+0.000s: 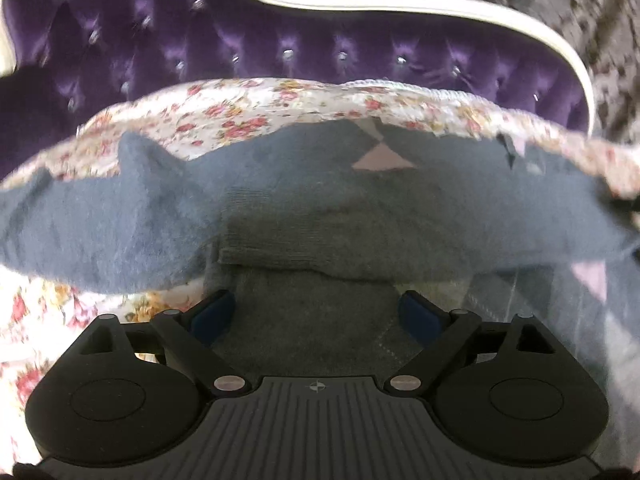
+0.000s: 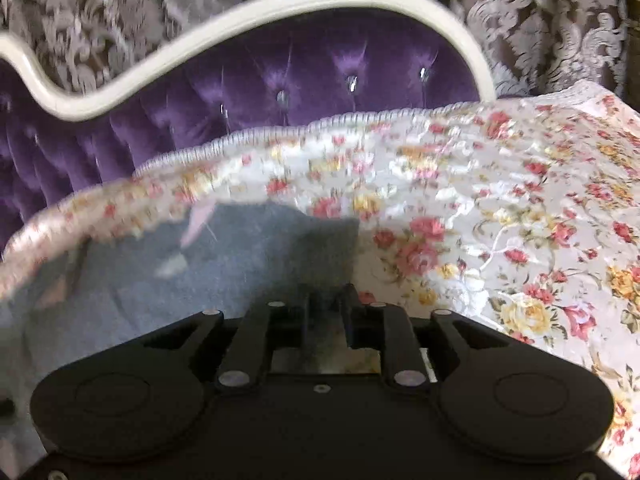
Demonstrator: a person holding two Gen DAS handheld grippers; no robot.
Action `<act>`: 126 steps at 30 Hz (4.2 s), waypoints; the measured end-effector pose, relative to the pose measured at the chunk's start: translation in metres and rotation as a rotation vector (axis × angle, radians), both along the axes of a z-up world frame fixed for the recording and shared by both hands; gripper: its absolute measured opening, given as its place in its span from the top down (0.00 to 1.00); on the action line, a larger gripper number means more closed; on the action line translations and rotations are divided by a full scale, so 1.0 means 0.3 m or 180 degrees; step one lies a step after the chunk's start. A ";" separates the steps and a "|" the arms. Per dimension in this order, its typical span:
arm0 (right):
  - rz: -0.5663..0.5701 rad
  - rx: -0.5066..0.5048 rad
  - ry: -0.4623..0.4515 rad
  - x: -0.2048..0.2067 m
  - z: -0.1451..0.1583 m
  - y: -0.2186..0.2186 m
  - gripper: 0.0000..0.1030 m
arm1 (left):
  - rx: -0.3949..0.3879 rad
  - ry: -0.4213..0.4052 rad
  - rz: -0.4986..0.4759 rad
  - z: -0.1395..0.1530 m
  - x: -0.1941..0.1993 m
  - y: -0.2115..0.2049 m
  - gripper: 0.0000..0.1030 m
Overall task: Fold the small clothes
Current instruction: 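Open the right tool and withdraw it from the folded sleeve, then grasp the other sleeve cuff with the left tool and lift it, then carry the sleeve across the sweater body with the left tool and release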
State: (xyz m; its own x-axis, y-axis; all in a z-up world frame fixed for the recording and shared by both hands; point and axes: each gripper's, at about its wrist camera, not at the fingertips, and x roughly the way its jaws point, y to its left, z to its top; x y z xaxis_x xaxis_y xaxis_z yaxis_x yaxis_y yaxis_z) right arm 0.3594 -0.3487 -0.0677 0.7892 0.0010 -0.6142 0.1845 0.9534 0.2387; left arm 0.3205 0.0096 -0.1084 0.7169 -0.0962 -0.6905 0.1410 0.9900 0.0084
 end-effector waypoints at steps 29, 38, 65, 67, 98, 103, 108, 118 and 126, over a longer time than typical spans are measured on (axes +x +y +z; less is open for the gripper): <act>0.0004 -0.0514 0.0067 -0.226 0.052 0.135 0.21 | -0.0126 -0.0155 -0.0187 -0.016 -0.057 0.023 0.00; 0.0707 -0.0052 -0.0319 -0.308 0.162 0.373 0.00 | -0.0371 -0.0239 -0.0128 0.078 -0.105 0.230 0.01; 0.1585 0.0372 -0.0475 -0.290 0.166 0.826 0.00 | -0.1045 0.0061 0.1529 0.063 0.197 1.198 0.62; 0.1597 0.0356 -0.0463 -0.289 0.166 0.829 0.01 | -0.1065 0.0051 0.1573 0.068 0.219 1.208 0.62; 0.1144 0.0618 -0.0437 -0.439 0.159 0.550 0.00 | -0.0746 -0.1470 -0.0096 0.917 0.013 0.426 0.96; 0.1031 0.0617 -0.0483 -0.478 0.162 0.481 0.00 | -0.0805 -0.1292 -0.0637 0.835 0.043 0.121 0.96; 0.0904 0.0635 -0.0494 -0.507 0.153 0.410 0.01 | -0.0892 -0.0996 -0.0989 0.660 0.079 -0.141 0.96; 0.0720 0.0647 -0.0416 -0.526 0.124 0.319 0.01 | -0.1094 -0.0405 -0.0969 0.356 0.113 -0.333 0.52; 0.0737 0.0500 -0.0426 -0.481 0.137 0.312 0.01 | -0.0808 -0.0749 -0.0815 0.385 -0.035 -0.215 0.29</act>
State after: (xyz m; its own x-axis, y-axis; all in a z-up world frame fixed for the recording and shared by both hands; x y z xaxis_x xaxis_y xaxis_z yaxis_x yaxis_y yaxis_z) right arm 0.2152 -0.2552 -0.0266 0.8307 0.2770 -0.4830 -0.0763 0.9159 0.3940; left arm 0.3100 -0.0548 0.0072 0.7830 -0.4373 -0.4425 0.4057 0.8981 -0.1696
